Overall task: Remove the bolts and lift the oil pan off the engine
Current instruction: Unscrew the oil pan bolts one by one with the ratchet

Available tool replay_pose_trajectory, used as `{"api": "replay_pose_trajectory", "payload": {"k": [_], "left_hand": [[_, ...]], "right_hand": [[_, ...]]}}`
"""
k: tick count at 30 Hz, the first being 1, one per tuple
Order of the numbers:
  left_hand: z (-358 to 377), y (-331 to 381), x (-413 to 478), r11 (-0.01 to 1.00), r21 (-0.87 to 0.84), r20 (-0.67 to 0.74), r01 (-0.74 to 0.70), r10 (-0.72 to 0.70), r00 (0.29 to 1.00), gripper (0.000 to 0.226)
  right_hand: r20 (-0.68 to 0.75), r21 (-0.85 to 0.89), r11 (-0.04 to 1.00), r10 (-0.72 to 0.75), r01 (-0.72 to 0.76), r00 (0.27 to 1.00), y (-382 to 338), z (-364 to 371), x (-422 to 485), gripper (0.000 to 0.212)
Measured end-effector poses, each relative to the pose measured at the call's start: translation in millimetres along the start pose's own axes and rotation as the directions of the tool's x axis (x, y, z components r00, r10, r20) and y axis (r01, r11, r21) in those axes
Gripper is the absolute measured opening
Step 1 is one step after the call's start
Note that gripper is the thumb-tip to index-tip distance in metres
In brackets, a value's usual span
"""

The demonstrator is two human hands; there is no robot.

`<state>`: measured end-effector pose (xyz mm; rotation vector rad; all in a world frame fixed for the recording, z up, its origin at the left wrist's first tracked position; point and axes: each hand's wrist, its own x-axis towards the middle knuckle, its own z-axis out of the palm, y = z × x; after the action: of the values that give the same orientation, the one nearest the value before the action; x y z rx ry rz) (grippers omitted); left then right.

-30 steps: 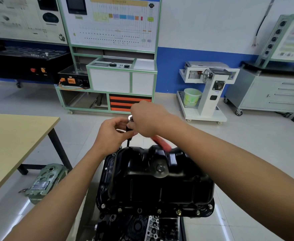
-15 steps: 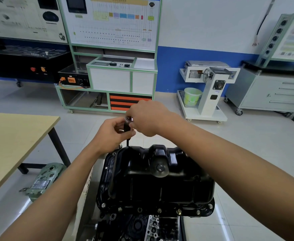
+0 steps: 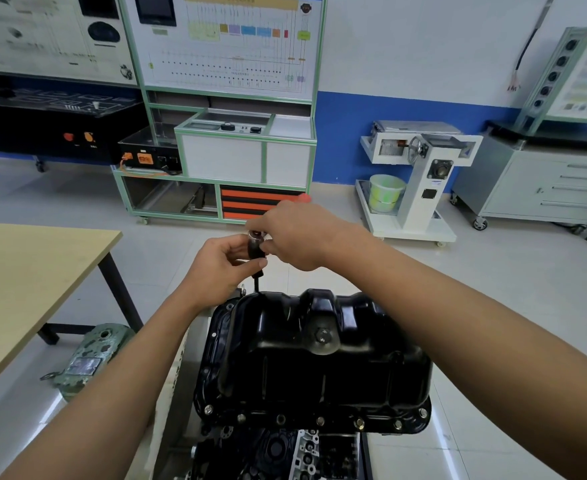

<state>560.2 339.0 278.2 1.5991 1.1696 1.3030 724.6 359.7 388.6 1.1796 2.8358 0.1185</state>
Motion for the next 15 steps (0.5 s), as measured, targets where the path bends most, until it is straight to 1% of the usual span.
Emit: {"api": "replay_pose_trajectory", "payload": {"k": [3,6,8,9,15], "left_hand": [[2.8,-1.1,1.0,1.000,-0.001,-0.025,-0.014,0.014,1.000,0.023],[5.3,-2.6,2.5,1.000,0.021,-0.028,-0.023,0.023,0.999,0.020],[6.6,-3.0,3.0,0.999,0.044,-0.025,-0.029,0.030,0.999,0.019],[7.4,-2.9,3.1,0.998,0.049,-0.024,-0.031,0.032,0.999,0.020],[11.2,-2.8,4.6,0.994,0.100,-0.049,-0.038,0.043,0.998,0.025]], "right_hand": [[-0.053,-0.047,0.997,0.060,-0.062,0.997,-2.5,2.5,0.4,0.023],[-0.112,-0.017,0.992,0.122,-0.125,0.986,-4.2,2.6,-0.6,0.019],[-0.117,0.013,0.987,0.161,-0.160,0.980,-4.2,4.0,-1.4,0.035],[-0.117,0.039,0.984,0.175,-0.172,0.978,-4.0,4.3,-1.8,0.040],[-0.111,0.207,0.947,0.273,-0.247,0.956,-4.8,5.5,-2.4,0.040]]}}
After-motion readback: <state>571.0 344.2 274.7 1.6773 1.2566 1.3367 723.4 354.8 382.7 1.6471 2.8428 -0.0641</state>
